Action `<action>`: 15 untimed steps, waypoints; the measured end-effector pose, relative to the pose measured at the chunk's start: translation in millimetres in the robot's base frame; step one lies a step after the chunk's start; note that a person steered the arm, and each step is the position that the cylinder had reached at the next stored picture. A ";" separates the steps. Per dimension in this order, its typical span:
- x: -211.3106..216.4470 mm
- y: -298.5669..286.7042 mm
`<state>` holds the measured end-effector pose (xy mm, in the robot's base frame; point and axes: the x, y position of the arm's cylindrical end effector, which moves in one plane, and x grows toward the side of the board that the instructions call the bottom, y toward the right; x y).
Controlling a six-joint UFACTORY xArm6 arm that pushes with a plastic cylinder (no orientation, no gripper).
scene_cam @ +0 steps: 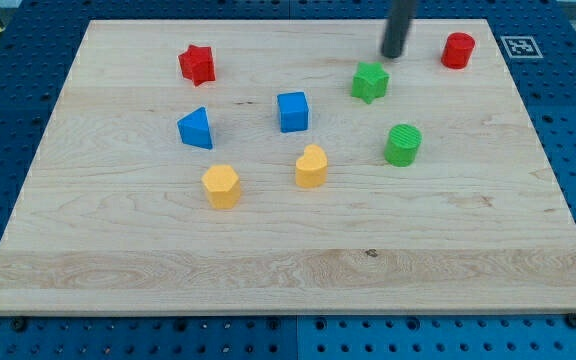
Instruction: Move the green star below the red circle
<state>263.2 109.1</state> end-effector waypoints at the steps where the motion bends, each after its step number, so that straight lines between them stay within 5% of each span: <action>1: 1.9 -53.4; 3: 63.2 -46.6; 6: 93.6 20.3; 15: 108.9 127.7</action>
<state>372.1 236.8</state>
